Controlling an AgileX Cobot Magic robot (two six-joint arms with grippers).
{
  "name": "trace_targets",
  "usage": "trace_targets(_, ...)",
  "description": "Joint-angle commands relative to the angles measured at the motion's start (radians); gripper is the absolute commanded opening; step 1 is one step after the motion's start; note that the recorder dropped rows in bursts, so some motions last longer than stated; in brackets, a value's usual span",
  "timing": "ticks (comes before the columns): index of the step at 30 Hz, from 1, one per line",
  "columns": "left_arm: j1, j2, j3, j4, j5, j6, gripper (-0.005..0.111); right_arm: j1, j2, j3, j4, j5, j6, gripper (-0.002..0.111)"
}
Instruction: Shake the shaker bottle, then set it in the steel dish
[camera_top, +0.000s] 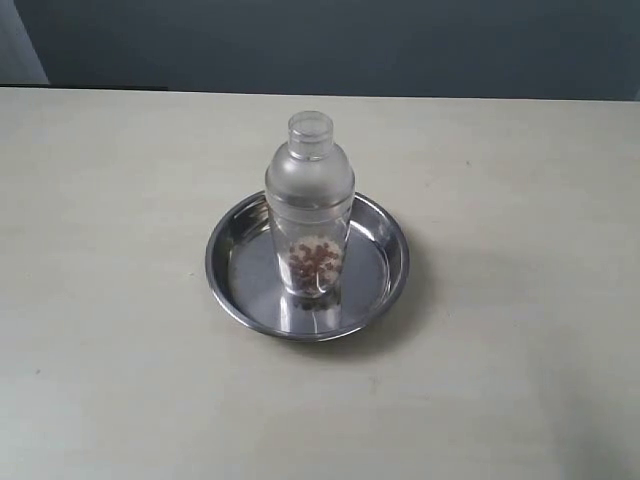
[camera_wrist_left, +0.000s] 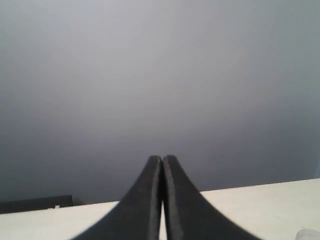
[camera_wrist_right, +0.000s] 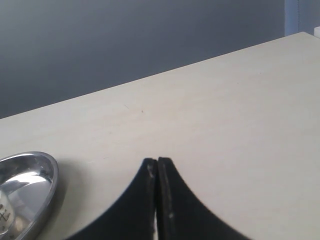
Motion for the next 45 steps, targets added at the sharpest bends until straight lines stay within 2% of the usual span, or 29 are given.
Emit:
trace_targets(1,0.141,-0.051,0.085,-0.003,0.146,-0.09,0.0,0.002,-0.004,0.002,-0.003,-0.011,-0.003,-0.001)
trace_targets(7,0.356,-0.2,0.159,0.054,0.308,-0.081,0.0,0.002,-0.004,0.002,-0.003,-0.011,-0.003,-0.001)
trace_targets(8,0.408,-0.234,0.178,0.059,0.351,-0.086,0.0,0.002,-0.004,0.002,-0.003,-0.011,-0.003,-0.001)
trace_targets(10,0.48,-0.287,0.219,0.138,0.432,-0.178,0.0,0.002,-0.004,0.002,-0.003,-0.011,-0.003,-0.001)
trace_targets(12,0.537,-0.336,0.258,0.348,0.505,-0.455,0.0,0.002,-0.004,0.002,-0.003,-0.011,-0.003,-0.001)
trace_targets(13,0.557,-0.362,0.276,0.514,0.532,-0.603,0.0,0.002,-0.004,0.002,-0.003,-0.011,-0.003,-0.001)
trace_targets(14,0.584,-0.385,0.302,0.684,0.572,-0.847,0.0,0.002,-0.004,0.002,-0.003,-0.011,-0.003,-0.001)
trace_targets(15,0.598,-0.407,0.319,0.845,0.596,-1.007,0.0,0.002,-0.004,0.002,-0.003,-0.011,-0.003,-0.001)
trace_targets(17,0.617,-0.453,0.366,1.041,0.628,-1.278,0.0,0.002,-0.004,0.002,-0.003,-0.011,-0.003,-0.001)
trace_targets(18,0.617,-0.472,0.387,1.067,0.625,-1.314,0.0,0.002,-0.004,0.002,-0.003,-0.011,-0.003,-0.001)
trace_targets(25,0.615,-0.602,0.568,1.093,0.488,-1.314,0.0,0.002,-0.004,0.002,-0.003,-0.011,-0.003,-0.001)
trace_targets(28,0.615,-0.638,0.578,1.1,0.488,-1.306,0.0,0.002,-0.004,0.002,-0.003,-0.011,-0.003,-0.001)
trace_targets(35,0.615,-0.652,0.578,1.105,0.591,-1.254,0.0,0.002,-0.004,0.002,-0.003,-0.011,-0.003,-0.001)
trace_targets(38,0.615,-0.652,0.578,1.122,0.689,-1.228,0.0,0.002,-0.004,0.002,-0.003,-0.011,-0.003,-0.001)
trace_targets(45,0.615,-0.652,0.578,1.122,0.693,-1.126,0.0,0.002,-0.004,0.002,-0.003,-0.011,-0.003,-0.001)
